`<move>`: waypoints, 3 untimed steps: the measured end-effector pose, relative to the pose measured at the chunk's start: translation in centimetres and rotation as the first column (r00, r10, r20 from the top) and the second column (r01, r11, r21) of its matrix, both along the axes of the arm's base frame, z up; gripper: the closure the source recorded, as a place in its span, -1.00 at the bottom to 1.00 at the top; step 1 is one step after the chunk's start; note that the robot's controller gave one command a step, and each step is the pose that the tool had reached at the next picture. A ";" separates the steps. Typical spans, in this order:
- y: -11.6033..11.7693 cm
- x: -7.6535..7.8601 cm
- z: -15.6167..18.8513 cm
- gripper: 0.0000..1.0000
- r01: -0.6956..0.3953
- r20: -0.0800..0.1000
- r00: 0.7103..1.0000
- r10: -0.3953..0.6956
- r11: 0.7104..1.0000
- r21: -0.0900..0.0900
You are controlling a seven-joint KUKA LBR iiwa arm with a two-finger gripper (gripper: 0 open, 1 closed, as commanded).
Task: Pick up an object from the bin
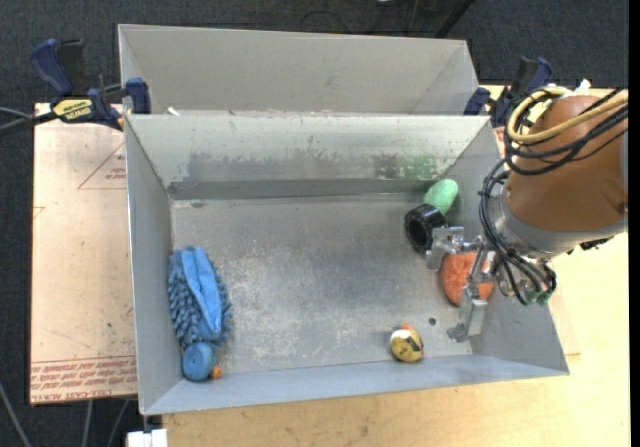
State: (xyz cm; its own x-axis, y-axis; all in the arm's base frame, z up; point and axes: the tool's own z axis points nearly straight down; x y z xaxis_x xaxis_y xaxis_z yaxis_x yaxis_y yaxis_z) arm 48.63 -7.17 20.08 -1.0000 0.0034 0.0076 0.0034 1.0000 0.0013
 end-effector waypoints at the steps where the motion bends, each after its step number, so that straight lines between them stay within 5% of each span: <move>1: 0.0 0.2 0.4 -1.00 -0.003 0.008 1.000 0.003 1.000 -0.001; 2: 0.6 0.0 -2.9 -1.00 -0.132 0.010 0.991 0.132 0.991 -0.001; 3: -5.1 2.1 -10.0 -1.00 -0.341 0.014 0.940 0.341 0.940 -0.003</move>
Offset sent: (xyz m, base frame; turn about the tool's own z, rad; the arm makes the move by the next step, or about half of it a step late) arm -0.0066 0.0216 -0.1308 -0.5137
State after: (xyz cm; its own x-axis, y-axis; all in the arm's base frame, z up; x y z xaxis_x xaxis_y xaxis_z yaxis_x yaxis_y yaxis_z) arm 50.71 -12.23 10.07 -0.9412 -0.3378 -0.0060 -0.3378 0.9412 -0.0019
